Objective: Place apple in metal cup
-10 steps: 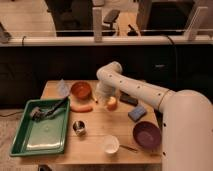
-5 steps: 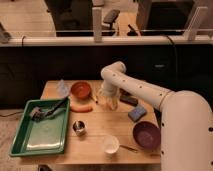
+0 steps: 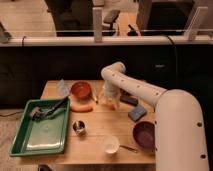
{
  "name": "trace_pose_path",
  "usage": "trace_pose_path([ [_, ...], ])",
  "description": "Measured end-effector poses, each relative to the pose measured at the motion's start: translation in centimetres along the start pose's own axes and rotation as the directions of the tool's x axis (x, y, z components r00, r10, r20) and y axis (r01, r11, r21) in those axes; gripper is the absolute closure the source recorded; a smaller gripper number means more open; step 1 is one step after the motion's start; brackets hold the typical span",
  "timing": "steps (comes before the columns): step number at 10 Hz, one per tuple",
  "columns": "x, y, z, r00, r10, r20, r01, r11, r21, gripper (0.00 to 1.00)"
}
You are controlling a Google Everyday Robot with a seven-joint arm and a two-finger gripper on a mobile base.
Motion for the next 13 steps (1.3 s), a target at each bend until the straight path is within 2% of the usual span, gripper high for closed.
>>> trace_pose_path([
  [5, 1.7, 1.7, 1.1, 0.999, -0.021, -0.047, 0.02, 1.0, -0.008, 0.22],
  [7, 2.3, 2.0, 1.2, 0.999, -0.022, -0.048, 0.022, 1.0, -0.008, 0.38],
  [9, 2.5, 2.0, 0.9, 0.998, -0.03, -0.048, 0.03, 0.999, -0.012, 0.61],
  [13, 2.2, 1.9, -0.1, 0.997, -0.053, -0.048, 0.053, 0.999, -0.008, 0.97],
])
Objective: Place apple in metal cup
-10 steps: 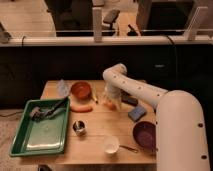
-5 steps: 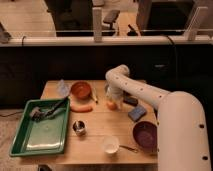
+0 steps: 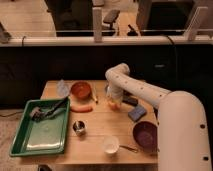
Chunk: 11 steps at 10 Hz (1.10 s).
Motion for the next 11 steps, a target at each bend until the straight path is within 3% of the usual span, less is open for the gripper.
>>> trace_pose_path([
  [4, -0.7, -0.2, -2.7, 1.0, -0.031, 0.001, 0.03, 0.998, 0.046, 1.0],
  [11, -1.2, 0.0, -5.7, 0.998, -0.06, 0.0, 0.06, 0.997, 0.058, 1.0],
])
